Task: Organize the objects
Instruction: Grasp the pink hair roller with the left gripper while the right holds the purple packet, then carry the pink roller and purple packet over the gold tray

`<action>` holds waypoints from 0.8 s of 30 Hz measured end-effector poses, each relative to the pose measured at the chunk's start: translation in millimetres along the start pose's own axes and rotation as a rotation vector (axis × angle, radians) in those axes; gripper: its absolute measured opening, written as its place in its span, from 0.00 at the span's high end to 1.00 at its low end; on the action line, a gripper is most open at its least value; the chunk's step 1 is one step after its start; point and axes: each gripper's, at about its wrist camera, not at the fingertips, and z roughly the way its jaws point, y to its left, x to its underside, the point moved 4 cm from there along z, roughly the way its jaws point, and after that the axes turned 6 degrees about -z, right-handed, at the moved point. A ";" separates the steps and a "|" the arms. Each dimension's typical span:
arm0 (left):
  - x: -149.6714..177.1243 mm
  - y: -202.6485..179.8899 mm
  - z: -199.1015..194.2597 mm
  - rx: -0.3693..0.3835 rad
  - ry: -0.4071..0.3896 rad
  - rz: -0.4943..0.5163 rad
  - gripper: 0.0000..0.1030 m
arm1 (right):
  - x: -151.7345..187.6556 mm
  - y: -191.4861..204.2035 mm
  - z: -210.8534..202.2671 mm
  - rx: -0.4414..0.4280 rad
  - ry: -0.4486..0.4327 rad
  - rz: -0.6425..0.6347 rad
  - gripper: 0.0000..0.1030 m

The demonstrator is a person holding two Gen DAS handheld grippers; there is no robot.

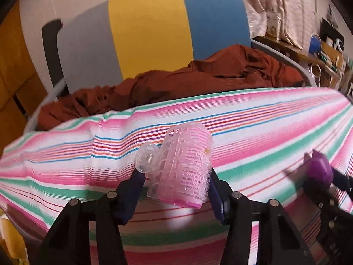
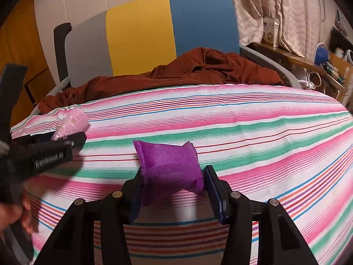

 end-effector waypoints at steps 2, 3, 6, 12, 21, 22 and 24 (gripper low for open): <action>3.2 -2.3 -4.3 -0.002 -0.013 0.013 0.46 | 0.3 -0.5 -1.2 0.008 -0.007 -0.001 0.50; 5.1 -2.9 -7.0 -0.003 -0.018 0.015 0.46 | 0.1 -0.4 -2.1 0.016 -0.011 -0.002 0.50; 11.4 -3.1 -18.1 0.006 -0.037 0.012 0.46 | -0.4 1.7 -8.4 0.045 -0.039 -0.017 0.53; 28.8 9.2 -50.8 0.048 -0.031 -0.075 0.46 | -2.6 9.0 -20.1 0.091 -0.094 -0.065 0.53; 58.1 34.0 -128.4 0.157 -0.110 -0.157 0.46 | -3.7 27.4 -35.6 0.142 -0.155 -0.158 0.53; 60.8 36.2 -136.4 0.165 -0.119 -0.154 0.46 | -2.7 30.0 -37.8 0.146 -0.161 -0.169 0.53; 65.2 41.8 -153.7 0.167 -0.153 -0.142 0.46 | -0.8 35.0 -42.9 0.149 -0.174 -0.190 0.53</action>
